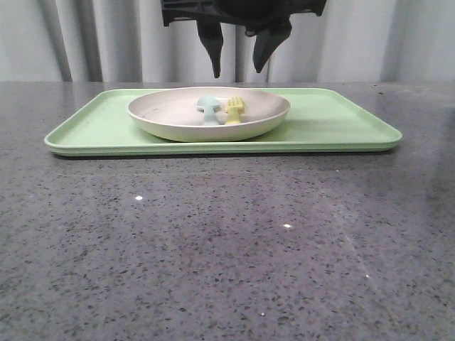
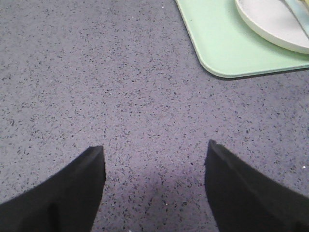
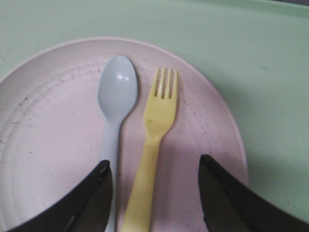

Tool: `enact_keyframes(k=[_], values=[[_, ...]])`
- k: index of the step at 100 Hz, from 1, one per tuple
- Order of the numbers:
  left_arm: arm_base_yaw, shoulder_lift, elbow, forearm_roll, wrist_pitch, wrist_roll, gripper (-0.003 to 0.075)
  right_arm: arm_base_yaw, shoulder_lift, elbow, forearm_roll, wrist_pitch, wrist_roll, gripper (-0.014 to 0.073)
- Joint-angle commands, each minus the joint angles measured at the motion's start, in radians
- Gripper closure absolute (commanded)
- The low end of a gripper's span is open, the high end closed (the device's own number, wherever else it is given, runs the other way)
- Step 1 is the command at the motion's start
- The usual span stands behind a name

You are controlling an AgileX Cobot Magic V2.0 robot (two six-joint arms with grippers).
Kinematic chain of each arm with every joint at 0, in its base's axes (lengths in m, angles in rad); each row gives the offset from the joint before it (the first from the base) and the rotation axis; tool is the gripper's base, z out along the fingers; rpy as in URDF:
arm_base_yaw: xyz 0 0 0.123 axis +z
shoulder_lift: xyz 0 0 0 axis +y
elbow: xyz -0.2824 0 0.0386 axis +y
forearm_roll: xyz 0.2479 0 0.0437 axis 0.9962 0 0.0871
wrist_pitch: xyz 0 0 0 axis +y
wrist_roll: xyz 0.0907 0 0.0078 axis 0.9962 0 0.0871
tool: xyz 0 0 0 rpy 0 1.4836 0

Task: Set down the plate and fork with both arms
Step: 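Move the open right gripper above the yellow fork on the plate, then lower the right gripper and close it on the yellow fork handle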

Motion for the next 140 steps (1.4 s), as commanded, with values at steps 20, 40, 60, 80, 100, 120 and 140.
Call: enact_keyframes(k=[20,40,60,80,100,120,140], values=[[0.003,0.002,-0.025,-0.018,-0.063,-0.007,0.0279,-0.023,-0.041,-0.035,-0.033,-0.040,0.009,0.0180],[0.003,0.002,-0.025,-0.018,-0.063,-0.007,0.0279,-0.036,-0.028,-0.035,0.002,-0.048,0.009,0.0180],[0.003,0.002,-0.025,-0.018,-0.063,-0.007,0.0279,-0.036,-0.024,-0.035,0.015,-0.065,0.009,0.0180],[0.003,0.002,-0.025,-0.018,-0.063,-0.007,0.0279,-0.039,0.012,-0.035,0.024,-0.052,0.009,0.0180],[0.003,0.002,-0.025,-0.018,-0.063,-0.007,0.0279,-0.039,0.033,-0.035,0.046,-0.056,0.009,0.0180],[0.003,0.002,-0.025,-0.018,-0.063,-0.007,0.0279,-0.042,0.036,-0.035,0.046,-0.056,0.009,0.0180],[0.003,0.002,-0.025,-0.018,-0.063,-0.007,0.0279,-0.042,0.042,-0.035,0.046,-0.053,0.009,0.0180]])
